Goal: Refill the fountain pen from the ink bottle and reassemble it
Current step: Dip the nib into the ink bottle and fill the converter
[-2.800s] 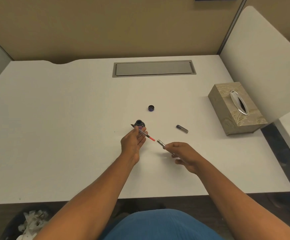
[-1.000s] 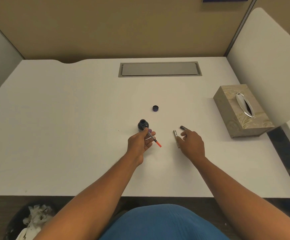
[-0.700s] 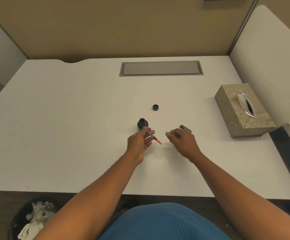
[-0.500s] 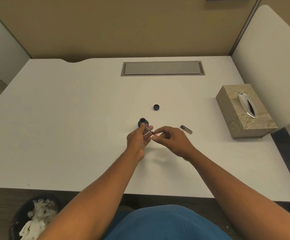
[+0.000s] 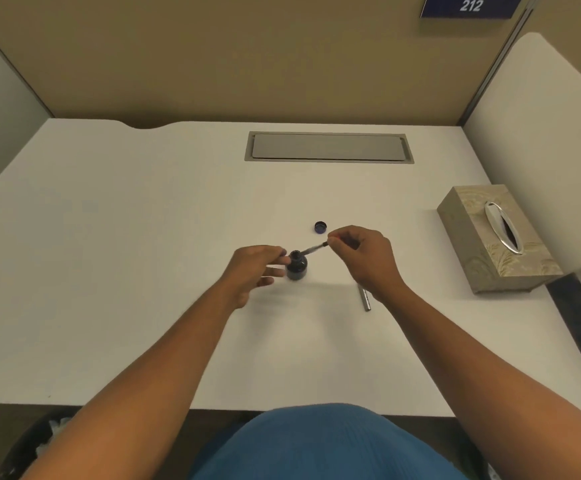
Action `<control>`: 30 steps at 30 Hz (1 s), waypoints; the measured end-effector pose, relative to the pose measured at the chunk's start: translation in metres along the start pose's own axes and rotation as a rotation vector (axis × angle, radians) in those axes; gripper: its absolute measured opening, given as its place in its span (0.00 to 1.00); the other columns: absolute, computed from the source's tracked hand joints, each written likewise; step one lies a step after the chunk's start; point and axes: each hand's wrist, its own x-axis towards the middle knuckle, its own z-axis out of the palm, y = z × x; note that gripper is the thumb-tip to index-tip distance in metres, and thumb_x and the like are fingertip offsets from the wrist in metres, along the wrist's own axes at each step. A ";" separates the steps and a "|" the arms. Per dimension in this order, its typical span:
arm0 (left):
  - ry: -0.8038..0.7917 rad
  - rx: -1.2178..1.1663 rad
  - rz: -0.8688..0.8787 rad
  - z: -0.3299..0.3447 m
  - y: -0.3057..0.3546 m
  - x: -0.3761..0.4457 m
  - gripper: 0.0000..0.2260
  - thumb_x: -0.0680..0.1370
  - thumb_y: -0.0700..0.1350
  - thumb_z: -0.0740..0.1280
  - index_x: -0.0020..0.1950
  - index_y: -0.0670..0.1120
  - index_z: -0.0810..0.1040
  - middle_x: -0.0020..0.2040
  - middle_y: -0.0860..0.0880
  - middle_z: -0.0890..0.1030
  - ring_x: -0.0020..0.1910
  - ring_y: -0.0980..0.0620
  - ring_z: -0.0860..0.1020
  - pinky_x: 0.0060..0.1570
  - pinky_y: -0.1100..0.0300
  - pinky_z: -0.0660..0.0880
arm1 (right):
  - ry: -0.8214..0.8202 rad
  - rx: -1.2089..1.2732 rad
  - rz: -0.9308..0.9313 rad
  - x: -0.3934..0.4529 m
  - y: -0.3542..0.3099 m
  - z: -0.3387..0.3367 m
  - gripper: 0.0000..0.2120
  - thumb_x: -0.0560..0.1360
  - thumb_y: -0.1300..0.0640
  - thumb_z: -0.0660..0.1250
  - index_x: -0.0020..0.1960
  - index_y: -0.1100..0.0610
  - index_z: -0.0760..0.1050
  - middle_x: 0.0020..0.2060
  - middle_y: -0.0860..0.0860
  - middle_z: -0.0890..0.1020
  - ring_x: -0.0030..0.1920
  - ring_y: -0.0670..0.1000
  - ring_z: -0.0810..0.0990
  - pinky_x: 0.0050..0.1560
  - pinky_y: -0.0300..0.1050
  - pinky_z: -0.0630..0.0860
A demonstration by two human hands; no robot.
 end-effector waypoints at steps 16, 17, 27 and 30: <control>-0.240 0.674 0.452 -0.017 0.010 0.056 0.16 0.77 0.42 0.71 0.64 0.48 0.82 0.62 0.53 0.83 0.63 0.57 0.78 0.62 0.66 0.68 | -0.110 -0.394 -0.024 0.020 -0.036 0.034 0.09 0.78 0.56 0.65 0.51 0.54 0.85 0.41 0.46 0.85 0.40 0.45 0.77 0.42 0.41 0.72; -0.248 0.670 0.457 -0.016 0.009 0.058 0.16 0.77 0.42 0.71 0.64 0.48 0.82 0.62 0.52 0.83 0.64 0.57 0.78 0.62 0.67 0.68 | -0.104 -0.405 -0.028 0.020 -0.038 0.034 0.09 0.78 0.56 0.65 0.50 0.54 0.85 0.38 0.43 0.83 0.37 0.44 0.76 0.40 0.39 0.70; -0.297 0.552 0.525 -0.007 0.012 0.070 0.11 0.75 0.47 0.73 0.58 0.51 0.85 0.56 0.51 0.86 0.56 0.55 0.81 0.55 0.63 0.74 | -0.056 -0.522 -0.065 0.024 -0.046 0.045 0.09 0.78 0.50 0.66 0.47 0.50 0.85 0.40 0.47 0.84 0.40 0.48 0.77 0.41 0.45 0.72; -0.314 0.557 0.531 -0.012 0.012 0.077 0.10 0.75 0.48 0.73 0.56 0.53 0.86 0.54 0.52 0.86 0.55 0.56 0.81 0.55 0.61 0.75 | -0.053 -0.584 -0.092 0.027 -0.047 0.049 0.10 0.78 0.48 0.66 0.48 0.50 0.85 0.41 0.47 0.84 0.42 0.49 0.79 0.42 0.46 0.74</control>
